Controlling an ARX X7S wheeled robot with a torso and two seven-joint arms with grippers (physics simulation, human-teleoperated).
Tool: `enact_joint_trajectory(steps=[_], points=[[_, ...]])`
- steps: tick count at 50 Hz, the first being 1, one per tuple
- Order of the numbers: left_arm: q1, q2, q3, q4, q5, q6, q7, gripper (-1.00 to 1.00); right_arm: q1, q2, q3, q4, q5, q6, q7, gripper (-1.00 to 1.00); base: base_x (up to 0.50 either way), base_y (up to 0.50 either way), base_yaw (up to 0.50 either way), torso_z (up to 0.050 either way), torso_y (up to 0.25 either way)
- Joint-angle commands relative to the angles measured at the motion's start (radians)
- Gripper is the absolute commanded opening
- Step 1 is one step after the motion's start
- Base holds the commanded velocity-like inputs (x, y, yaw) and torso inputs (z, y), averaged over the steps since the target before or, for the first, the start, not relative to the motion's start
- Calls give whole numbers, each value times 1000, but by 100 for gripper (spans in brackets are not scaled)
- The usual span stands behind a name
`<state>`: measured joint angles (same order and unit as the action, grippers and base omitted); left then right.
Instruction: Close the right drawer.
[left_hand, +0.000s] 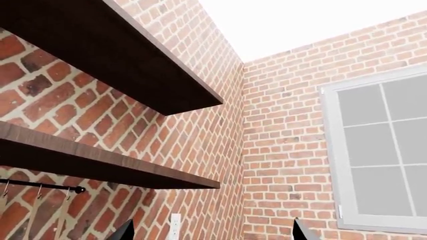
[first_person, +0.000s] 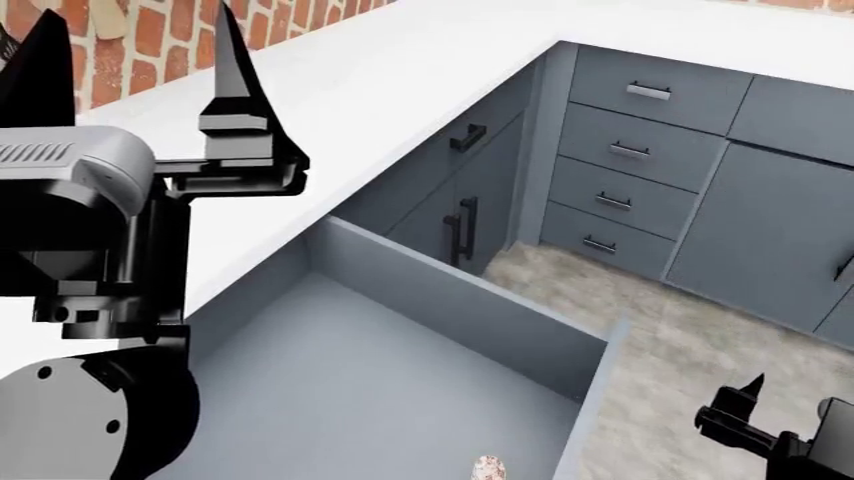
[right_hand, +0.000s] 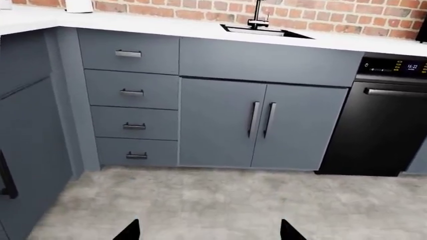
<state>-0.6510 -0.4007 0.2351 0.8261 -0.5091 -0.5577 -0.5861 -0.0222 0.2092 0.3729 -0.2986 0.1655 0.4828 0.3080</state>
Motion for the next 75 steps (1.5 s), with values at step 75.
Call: enact_joint_trajectory(steps=[75], points=[[36, -32, -1, -11, -8, 45, -13, 100, 224, -52, -147, 589, 20, -218, -37, 100, 0, 0, 0, 0, 0]])
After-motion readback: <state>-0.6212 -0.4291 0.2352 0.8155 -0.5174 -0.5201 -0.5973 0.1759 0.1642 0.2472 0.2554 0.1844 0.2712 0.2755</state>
